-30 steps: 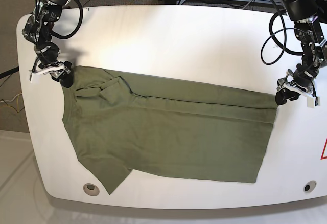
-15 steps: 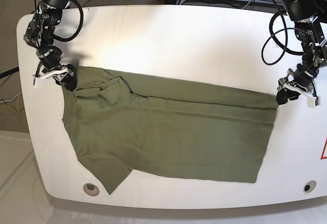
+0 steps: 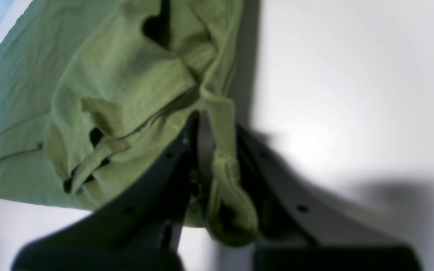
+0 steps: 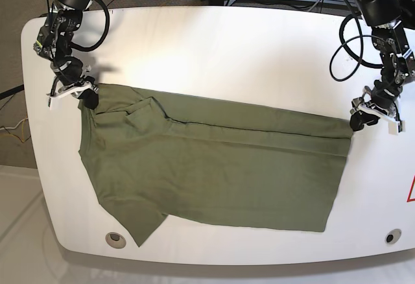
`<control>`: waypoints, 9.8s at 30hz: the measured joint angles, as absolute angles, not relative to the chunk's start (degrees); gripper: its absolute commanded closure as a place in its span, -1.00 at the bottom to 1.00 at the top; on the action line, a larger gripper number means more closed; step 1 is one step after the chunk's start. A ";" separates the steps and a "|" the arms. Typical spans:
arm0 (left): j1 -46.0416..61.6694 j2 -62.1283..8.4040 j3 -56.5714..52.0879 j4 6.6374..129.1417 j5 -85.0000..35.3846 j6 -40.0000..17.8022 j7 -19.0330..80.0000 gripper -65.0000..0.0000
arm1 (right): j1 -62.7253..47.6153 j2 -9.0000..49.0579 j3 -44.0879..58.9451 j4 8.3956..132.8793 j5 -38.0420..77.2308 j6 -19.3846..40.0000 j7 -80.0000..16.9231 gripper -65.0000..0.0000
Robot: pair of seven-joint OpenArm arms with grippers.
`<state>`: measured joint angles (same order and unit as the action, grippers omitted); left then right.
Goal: Fold the T-shirt properly
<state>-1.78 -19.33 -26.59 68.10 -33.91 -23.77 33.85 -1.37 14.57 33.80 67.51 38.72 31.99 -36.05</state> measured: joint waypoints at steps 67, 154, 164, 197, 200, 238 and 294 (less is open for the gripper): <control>-0.58 -18.02 -25.41 61.76 -38.26 -23.31 31.75 1.00 | -3.53 14.04 33.28 70.83 38.54 31.97 -36.71 1.00; 37.54 -17.52 -31.38 90.13 -42.13 -23.81 32.42 0.93 | -35.64 10.09 42.19 97.60 43.92 31.51 -42.04 1.00; 36.84 -17.37 -31.68 89.89 -42.87 -24.21 32.64 0.45 | -35.29 9.58 42.70 97.62 42.17 31.14 -41.34 1.00; 32.34 -18.61 -38.76 90.96 -40.32 -23.22 37.71 0.03 | -34.46 9.89 47.79 99.04 42.68 31.11 -40.51 -0.02; 32.34 -18.48 -39.16 91.15 -38.83 -23.22 37.76 0.03 | -33.32 10.22 49.80 99.61 42.65 30.59 -40.47 -0.02; 27.00 -21.15 -38.41 93.80 -40.07 -24.49 37.98 0.02 | -13.47 21.82 37.82 97.34 34.02 31.16 -40.12 -0.27; -9.58 -23.57 -20.25 64.58 -30.09 -24.97 33.34 0.06 | 25.87 19.38 20.99 48.01 13.45 32.51 -30.48 -0.28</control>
